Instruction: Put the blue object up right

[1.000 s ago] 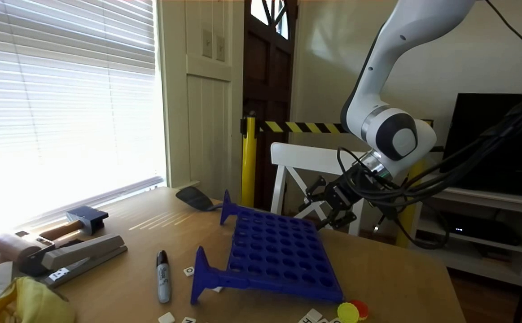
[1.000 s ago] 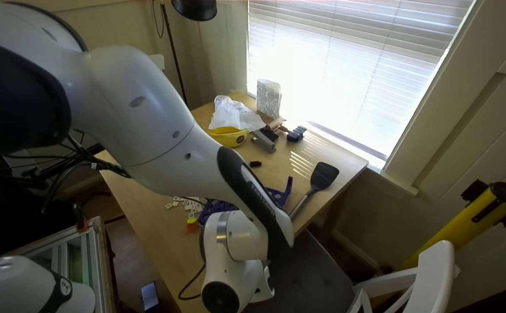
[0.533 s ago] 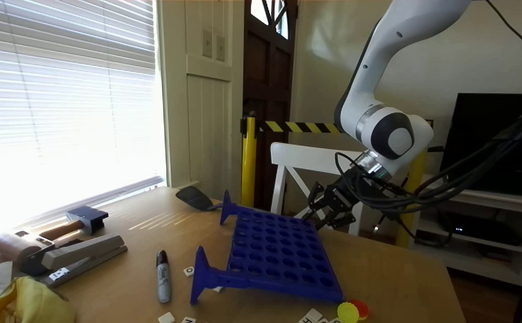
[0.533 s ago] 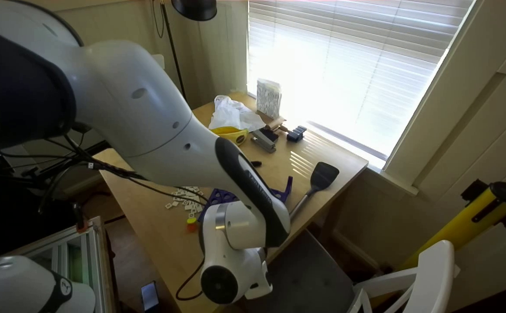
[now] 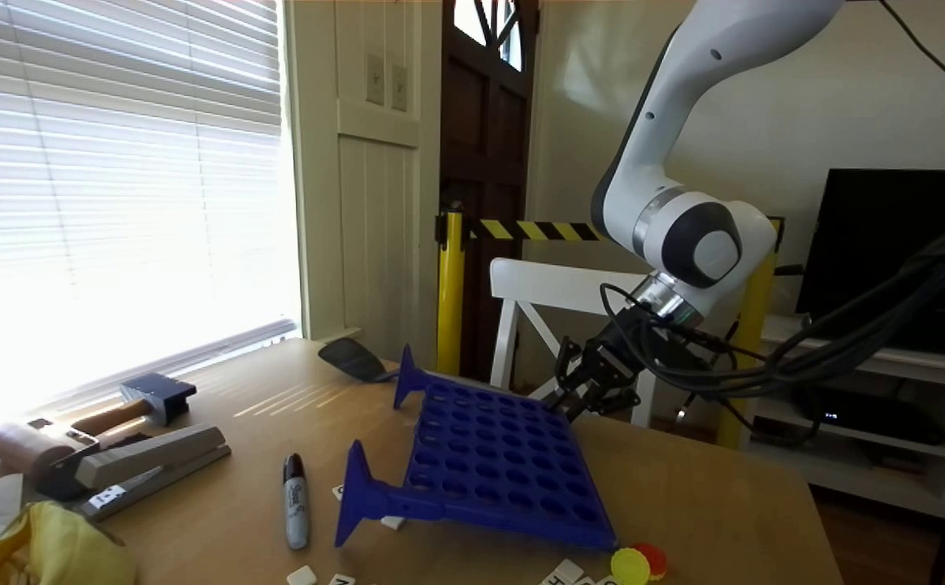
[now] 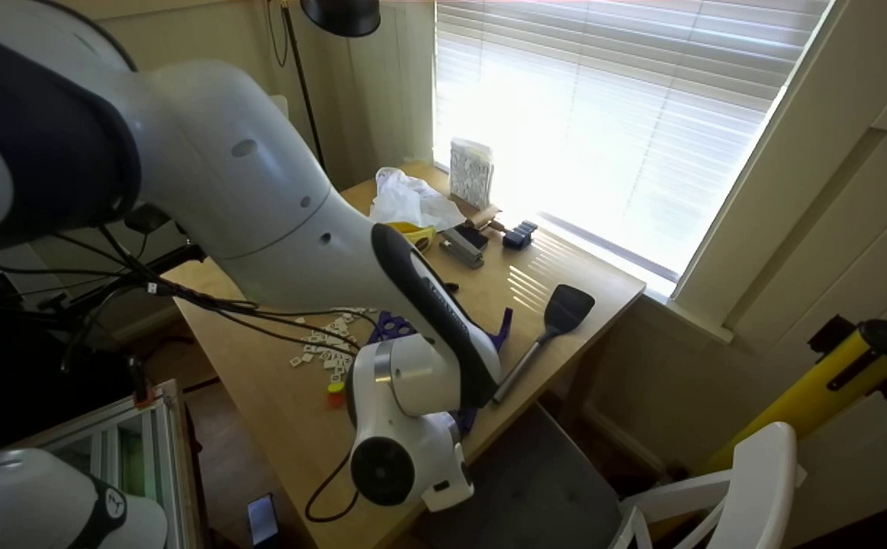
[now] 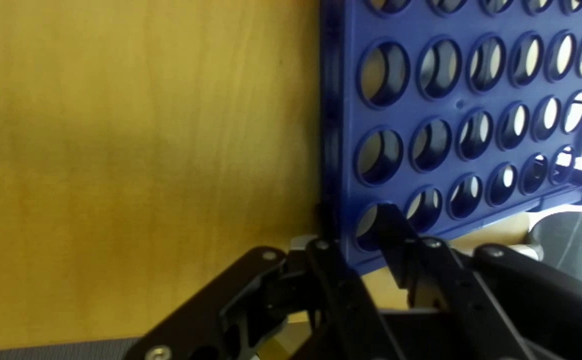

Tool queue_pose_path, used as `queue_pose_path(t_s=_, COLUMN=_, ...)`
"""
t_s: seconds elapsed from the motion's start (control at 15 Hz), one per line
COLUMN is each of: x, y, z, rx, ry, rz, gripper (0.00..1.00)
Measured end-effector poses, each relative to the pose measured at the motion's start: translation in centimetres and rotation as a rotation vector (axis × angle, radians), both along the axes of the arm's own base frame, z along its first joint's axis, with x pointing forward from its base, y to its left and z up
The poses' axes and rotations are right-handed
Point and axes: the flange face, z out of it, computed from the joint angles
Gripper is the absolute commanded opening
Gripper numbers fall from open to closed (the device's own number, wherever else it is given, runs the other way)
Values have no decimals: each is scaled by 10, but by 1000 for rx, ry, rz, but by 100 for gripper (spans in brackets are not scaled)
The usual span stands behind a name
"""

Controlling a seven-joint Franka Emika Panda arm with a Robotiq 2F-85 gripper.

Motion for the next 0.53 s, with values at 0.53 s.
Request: queue_pose_path(t_s=0.53, x=1, y=0, z=4, rx=-14, ry=-1, rz=1, gripper=4)
